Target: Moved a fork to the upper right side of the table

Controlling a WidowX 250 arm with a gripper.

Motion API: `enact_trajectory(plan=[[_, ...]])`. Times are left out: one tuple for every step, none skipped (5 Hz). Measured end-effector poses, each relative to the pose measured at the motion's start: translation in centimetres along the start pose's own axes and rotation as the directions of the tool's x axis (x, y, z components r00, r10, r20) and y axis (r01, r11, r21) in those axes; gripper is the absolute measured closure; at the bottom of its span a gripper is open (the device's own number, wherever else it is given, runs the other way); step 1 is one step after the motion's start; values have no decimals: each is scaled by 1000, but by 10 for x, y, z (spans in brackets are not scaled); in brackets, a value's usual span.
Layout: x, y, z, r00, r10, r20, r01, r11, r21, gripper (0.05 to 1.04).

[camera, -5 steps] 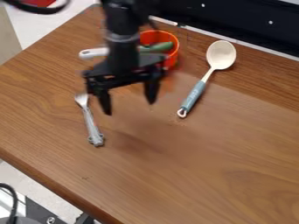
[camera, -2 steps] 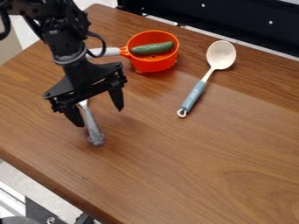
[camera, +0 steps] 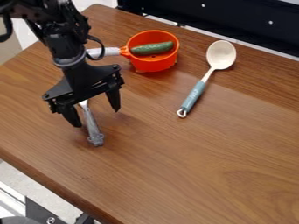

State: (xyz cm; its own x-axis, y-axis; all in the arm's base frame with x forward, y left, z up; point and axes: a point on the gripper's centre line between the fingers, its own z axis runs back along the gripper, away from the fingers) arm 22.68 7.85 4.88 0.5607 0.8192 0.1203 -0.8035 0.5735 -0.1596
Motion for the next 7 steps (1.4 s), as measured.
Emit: enact_trajectory(plan=[[-3,1,-6,1000,-4,-19,4,1000,0,87],[-5,4,-12,999,18,-44,-17,1000,20,87],[-3,4,-14,998,37,-59,-34,999,40,87],[2,5,-15,995,64,-72,-60,997,45,112],[3,6,-15,996,66,-63,-64,997,45,229],[3,6,-17,997,70,-28,-68,996,60,513],[5,5,-18,995,97,30,-99,991,89,775]])
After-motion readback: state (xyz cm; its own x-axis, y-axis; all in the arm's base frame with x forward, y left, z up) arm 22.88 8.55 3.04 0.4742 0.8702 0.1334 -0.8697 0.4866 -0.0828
